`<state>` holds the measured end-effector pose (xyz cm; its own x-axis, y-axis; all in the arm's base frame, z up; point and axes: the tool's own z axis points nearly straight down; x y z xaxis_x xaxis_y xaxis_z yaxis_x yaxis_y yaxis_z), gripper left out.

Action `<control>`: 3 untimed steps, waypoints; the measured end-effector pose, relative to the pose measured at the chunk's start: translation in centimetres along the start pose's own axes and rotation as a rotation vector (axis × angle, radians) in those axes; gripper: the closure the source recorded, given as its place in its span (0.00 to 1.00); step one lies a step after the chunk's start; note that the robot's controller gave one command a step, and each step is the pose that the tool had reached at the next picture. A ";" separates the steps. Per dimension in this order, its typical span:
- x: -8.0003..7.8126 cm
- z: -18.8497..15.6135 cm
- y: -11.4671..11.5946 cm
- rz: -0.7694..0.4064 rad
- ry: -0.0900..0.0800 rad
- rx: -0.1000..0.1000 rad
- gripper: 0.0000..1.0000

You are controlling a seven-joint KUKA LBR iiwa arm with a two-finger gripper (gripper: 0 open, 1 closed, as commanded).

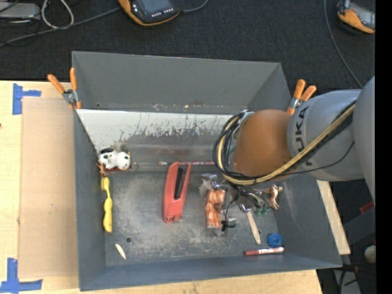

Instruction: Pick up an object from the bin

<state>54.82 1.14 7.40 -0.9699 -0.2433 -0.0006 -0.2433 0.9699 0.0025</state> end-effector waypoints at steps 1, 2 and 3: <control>1.3 -0.2 -1.5 0.317 0.001 -0.001 0.00; 0.6 -5.2 -8.7 0.189 0.004 -0.002 0.00; -2.2 -2.1 -9.8 0.028 0.002 -0.004 0.00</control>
Offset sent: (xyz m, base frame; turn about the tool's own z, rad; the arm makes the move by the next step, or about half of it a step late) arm 0.0178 -0.0898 0.0547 0.1923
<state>59.37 -7.79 9.50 -0.9763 -0.2163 0.0016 -0.2163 0.9763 0.0064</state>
